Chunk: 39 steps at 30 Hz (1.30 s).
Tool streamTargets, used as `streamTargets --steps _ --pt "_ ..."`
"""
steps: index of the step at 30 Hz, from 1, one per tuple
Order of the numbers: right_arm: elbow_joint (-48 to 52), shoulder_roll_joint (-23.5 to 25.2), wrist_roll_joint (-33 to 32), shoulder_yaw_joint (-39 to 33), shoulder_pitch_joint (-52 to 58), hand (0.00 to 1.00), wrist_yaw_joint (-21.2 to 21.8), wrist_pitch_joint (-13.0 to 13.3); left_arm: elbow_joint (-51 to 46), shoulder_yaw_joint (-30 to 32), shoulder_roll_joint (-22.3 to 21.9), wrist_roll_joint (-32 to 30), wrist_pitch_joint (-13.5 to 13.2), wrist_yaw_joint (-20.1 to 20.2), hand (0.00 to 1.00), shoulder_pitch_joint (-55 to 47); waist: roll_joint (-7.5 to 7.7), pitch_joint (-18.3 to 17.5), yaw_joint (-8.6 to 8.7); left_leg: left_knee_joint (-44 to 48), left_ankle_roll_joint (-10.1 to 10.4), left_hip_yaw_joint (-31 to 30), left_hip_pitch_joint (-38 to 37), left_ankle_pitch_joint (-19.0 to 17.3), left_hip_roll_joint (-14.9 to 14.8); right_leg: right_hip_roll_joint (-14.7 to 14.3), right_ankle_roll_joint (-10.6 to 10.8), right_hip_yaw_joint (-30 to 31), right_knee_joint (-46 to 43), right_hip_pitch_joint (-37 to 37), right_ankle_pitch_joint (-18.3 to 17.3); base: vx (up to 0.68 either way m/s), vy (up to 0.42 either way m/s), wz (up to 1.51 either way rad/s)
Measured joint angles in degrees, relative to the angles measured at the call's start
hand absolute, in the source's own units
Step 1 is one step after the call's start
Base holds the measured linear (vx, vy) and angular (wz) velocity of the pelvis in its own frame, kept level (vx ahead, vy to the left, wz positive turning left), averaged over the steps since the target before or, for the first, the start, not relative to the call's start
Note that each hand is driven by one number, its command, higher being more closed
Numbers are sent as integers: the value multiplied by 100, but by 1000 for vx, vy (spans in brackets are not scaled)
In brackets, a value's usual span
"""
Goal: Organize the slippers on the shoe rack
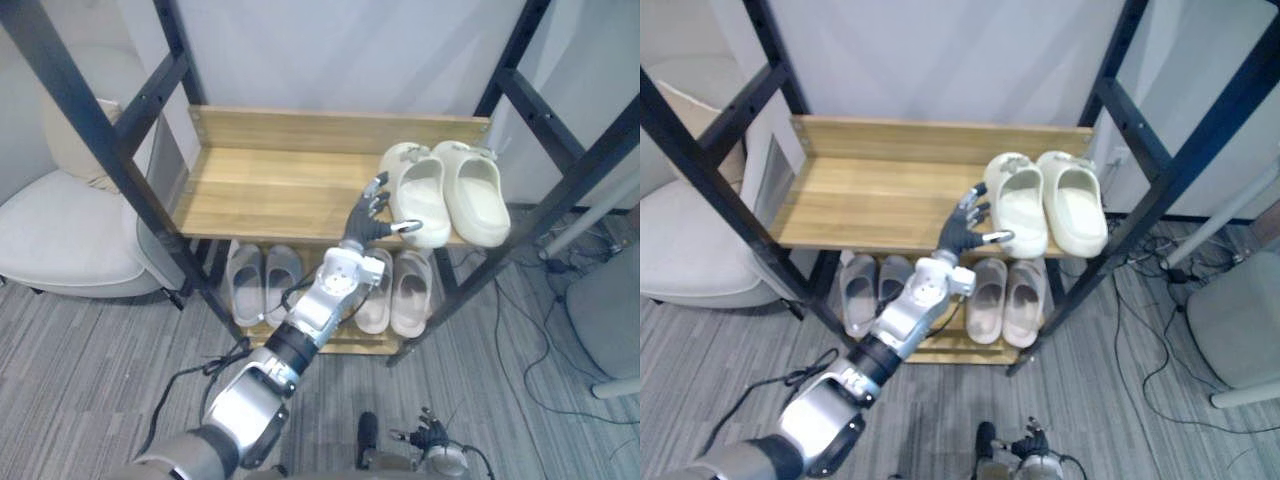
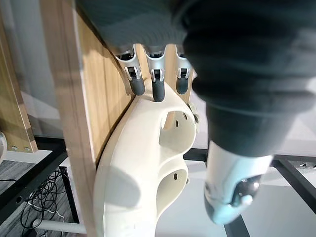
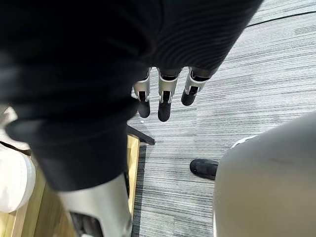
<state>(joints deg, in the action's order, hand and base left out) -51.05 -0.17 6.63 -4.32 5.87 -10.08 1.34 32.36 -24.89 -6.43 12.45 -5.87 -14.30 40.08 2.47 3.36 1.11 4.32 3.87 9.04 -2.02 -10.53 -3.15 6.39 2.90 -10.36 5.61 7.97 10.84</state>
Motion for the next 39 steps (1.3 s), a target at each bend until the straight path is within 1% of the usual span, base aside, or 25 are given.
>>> streamTargets --steps 7,15,25,29,32,36,37,39 --pt "0 75 0 -64 -96 0 1 -6 237 -133 -2 2 4 -12 0 223 5 2 26 -4 -1 4 1 0 5 12 6 -1 -12 -3 -4 15 2 0" --pt "16 76 1 -70 -72 0 1 -8 417 -272 -5 7 5 -65 0 443 33 18 -15 68 -26 26 106 -19 34 50 17 25 -43 67 4 -2 0 0" --pt "65 187 1 -222 -43 0 1 -4 432 -190 -4 16 54 -127 0 486 36 20 -34 93 -78 141 107 -55 84 86 48 132 -45 78 26 2 7 -5" --pt "69 188 0 -220 -43 0 10 -2 398 -98 -2 14 149 -81 0 530 29 25 -38 93 -78 110 104 -55 83 91 56 98 -46 59 19 7 -1 4" --pt "85 188 -1 -211 -45 0 31 9 68 -99 0 10 196 5 0 529 10 43 -39 109 -79 -36 102 -53 84 118 74 -47 -46 -23 -8 8 0 20" --pt "77 175 -3 -149 -49 0 56 5 -612 -123 6 3 177 109 0 520 -15 72 -115 202 -78 -204 97 -53 94 165 84 -221 -46 -148 -42 13 3 26" --pt "63 166 -4 -63 -49 0 67 1 -855 -147 7 2 174 113 0 479 -19 73 -158 211 -78 -268 101 -53 94 176 89 -300 -46 -218 -71 -32 -7 28" --pt "56 150 -4 64 -52 0 75 4 -1198 -212 7 4 151 141 0 365 -21 71 -161 237 -79 -423 100 -52 92 195 91 -458 -46 -314 -116 -15 -16 38"
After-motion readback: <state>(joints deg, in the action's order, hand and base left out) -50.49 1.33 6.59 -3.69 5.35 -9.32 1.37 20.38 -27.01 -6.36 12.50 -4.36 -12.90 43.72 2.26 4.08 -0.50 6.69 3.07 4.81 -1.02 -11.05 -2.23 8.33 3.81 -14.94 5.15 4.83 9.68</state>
